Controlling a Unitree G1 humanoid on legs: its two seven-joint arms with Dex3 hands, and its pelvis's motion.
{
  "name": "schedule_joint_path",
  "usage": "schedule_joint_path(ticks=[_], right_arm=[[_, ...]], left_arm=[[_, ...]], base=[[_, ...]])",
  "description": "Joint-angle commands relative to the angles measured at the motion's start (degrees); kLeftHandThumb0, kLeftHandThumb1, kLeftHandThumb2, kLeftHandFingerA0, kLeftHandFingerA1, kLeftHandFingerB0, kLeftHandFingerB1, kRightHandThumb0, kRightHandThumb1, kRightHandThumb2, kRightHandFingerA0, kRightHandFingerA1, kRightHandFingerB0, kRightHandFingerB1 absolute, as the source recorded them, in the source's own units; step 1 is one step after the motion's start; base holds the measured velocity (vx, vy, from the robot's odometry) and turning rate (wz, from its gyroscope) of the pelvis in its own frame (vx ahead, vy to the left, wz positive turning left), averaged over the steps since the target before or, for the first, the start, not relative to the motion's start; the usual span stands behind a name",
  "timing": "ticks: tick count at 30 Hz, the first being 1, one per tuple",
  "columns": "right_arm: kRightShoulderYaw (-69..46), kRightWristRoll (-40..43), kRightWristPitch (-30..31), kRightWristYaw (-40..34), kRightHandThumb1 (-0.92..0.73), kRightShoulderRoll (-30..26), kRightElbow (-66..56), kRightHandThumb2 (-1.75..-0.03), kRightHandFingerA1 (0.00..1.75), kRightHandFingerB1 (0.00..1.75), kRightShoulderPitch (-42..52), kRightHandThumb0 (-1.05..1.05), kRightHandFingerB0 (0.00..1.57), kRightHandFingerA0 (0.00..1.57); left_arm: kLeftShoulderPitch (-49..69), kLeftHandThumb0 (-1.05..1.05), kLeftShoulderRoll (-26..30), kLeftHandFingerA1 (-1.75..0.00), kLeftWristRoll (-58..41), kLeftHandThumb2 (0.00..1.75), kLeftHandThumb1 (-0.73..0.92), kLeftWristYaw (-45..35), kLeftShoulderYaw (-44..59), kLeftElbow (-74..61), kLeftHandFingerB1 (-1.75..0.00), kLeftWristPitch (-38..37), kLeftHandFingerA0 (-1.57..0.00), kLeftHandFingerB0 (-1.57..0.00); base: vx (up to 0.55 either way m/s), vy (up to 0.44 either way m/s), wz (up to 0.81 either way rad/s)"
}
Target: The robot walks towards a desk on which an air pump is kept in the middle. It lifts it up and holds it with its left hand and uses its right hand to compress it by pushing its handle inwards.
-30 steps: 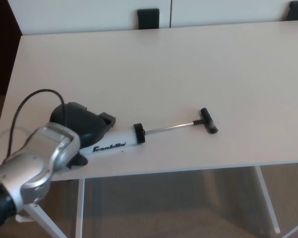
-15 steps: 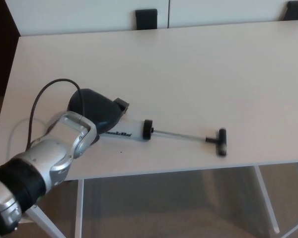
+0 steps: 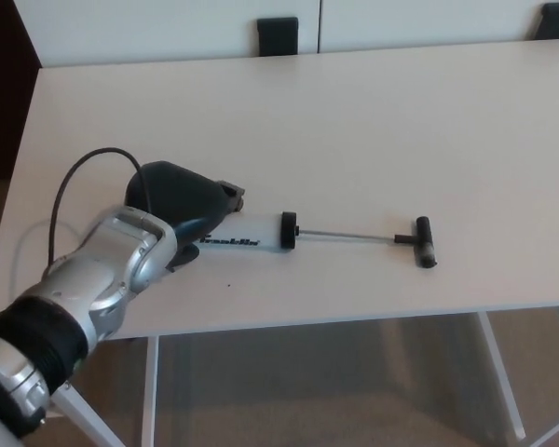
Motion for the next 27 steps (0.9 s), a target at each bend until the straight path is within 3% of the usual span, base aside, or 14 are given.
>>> schedule_joint_path(ticks=[1, 2, 3, 7, 8, 13, 15, 18, 22, 23, 25, 26, 27], right_arm=[[-1.79, 7.81, -1.17, 0.13, -0.66, 4.34, -16.72, -0.6, 0.47, 0.42, 8.6, -0.35, 0.63, 0.81], [-2.08, 8.77, -1.05, -0.12, -0.66, 5.03, -19.25, -0.6, 0.47, 0.42, 9.7, -0.35, 0.63, 0.81], [-2.48, 11.55, -0.3, -0.92, -0.65, 5.79, -24.81, -0.6, 0.49, 0.44, 11.21, -0.35, 0.65, 0.82], [-3.93, 17.86, 1.26, -2.63, -0.67, 6.01, -36.93, -0.6, 0.51, 0.44, 13.28, -0.34, 0.64, 0.79], [-5.1, 21.18, 0.81, -3.93, -0.69, 5.14, -42.01, -0.61, 0.54, 0.47, 13.25, -0.31, 0.67, 0.82], [-8.75, 26.03, -2.17, -7.69, -0.72, 2.64, -53.48, -0.61, 0.54, 0.47, 11.44, -0.35, 0.71, 0.83], [-8.94, 26.21, -2.38, -7.97, -0.72, 2.54, -54.17, -0.61, 0.54, 0.47, 11.16, -0.35, 0.71, 0.83], [-10.52, 29.03, -2.98, -10.1, -0.73, -0.16, -56.82, -0.63, 0.49, 0.42, 6.67, -0.49, 0.65, 0.83], [-11.33, 30.03, -0.87, -13.48, -0.71, -2.03, -57.62, -0.62, 0.46, 0.4, 1.84, -0.52, 0.65, 0.83], [-11.45, 28.29, 0.98, -14.96, -0.73, -3.03, -56.87, -0.63, 0.41, 0.38, -1.32, -0.56, 0.55, 0.66], [-11.7, 26.36, 3.23, -16.45, -0.73, -4.2, -55.99, -0.63, 0.41, 0.38, -4.88, -0.56, 0.55, 0.66], [-11.12, 23.92, 4.72, -16.42, -0.62, -4.85, -54.26, -1.01, 0.57, 0.47, -7.8, -0.56, 0.27, 0.47], [-11.12, 23.92, 4.72, -16.42, -0.62, -4.85, -54.26, -1.01, 0.57, 0.47, -7.8, -0.56, 0.27, 0.47]], left_arm=[[3.15, -0.13, -0.35, -1.07, -5.71, 0.57, 0.58, -6.08, 3.6, 2.45, -0.97, -5.22, -0.82, -0.62], [3.04, -0.13, -0.31, -1.07, -6.07, 0.57, 0.58, -6.95, 4.05, 2.52, -0.97, -5.24, -0.82, -0.62], [3.06, -0.12, -0.3, -1.13, -8.29, 0.57, 0.6, -9.35, 5.75, 2.21, -1.24, -4.82, -0.88, -0.53], [3.5, -0.1, -0.34, -1.21, -14.16, 0.6, 0.68, -14.1, 10.55, 1.83, -1.2, -4.46, -0.87, -0.59], [3.7, -0.09, 0.21, -1.18, -16.99, 0.68, 0.78, -16.08, 12.79, 1.89, -1.1, -4.99, -0.91, -0.66], [3.85, -0.08, 2.03, -1.09, -22.21, 0.64, 0.81, -21.4, 18.05, 0.67, -1.03, -3.76, -0.92, -0.66], [3.84, -0.08, 2.21, -1.09, -22.23, 0.64, 0.81, -21.58, 18.35, 0.56, -1.03, -3.69, -0.92, -0.66], [4.32, -0.11, 4.19, -0.95, -23.39, 0.64, 0.85, -23.38, 20.09, -1.2, -0.99, -4.14, -0.91, -0.65], [4.9, -0.1, 5.17, -0.96, -23.76, 0.65, 0.85, -24.7, 21.55, -2.62, -0.96, -4.07, -0.91, -0.68], [5.0, -0.09, 5.28, -1.0, -23.95, 0.65, 0.86, -25.16, 21.89, -3.16, -0.98, -3.86, -0.9, -0.68], [5.11, -0.09, 5.34, -1.0, -24.09, 0.65, 0.86, -25.85, 22.39, -3.82, -0.98, -3.61, -0.9, -0.68], [5.33, -0.1, 5.69, -0.97, -24.12, 0.65, 0.85, -26.55, 22.61, -5.0, -0.98, -3.26, -0.88, -0.66], [5.33, -0.1, 5.69, -0.97, -24.12, 0.65, 0.85, -26.55, 22.61, -5.0, -0.98, -3.26, -0.88, -0.66]], base=[[0.0, 0.0, 0.0], [0.0, 0.0, 0.0], [0.0, 0.0, 0.0], [0.0, 0.0, 0.0], [0.0, 0.0, 0.0], [0.0, 0.0, 0.0], [0.0, 0.0, 0.0], [0.0, 0.0, 0.0], [0.0, 0.0, 0.0], [0.0, 0.0, 0.0], [0.0, 0.0, 0.0], [0.0, 0.0, 0.0], [0.0, 0.0, 0.0]])
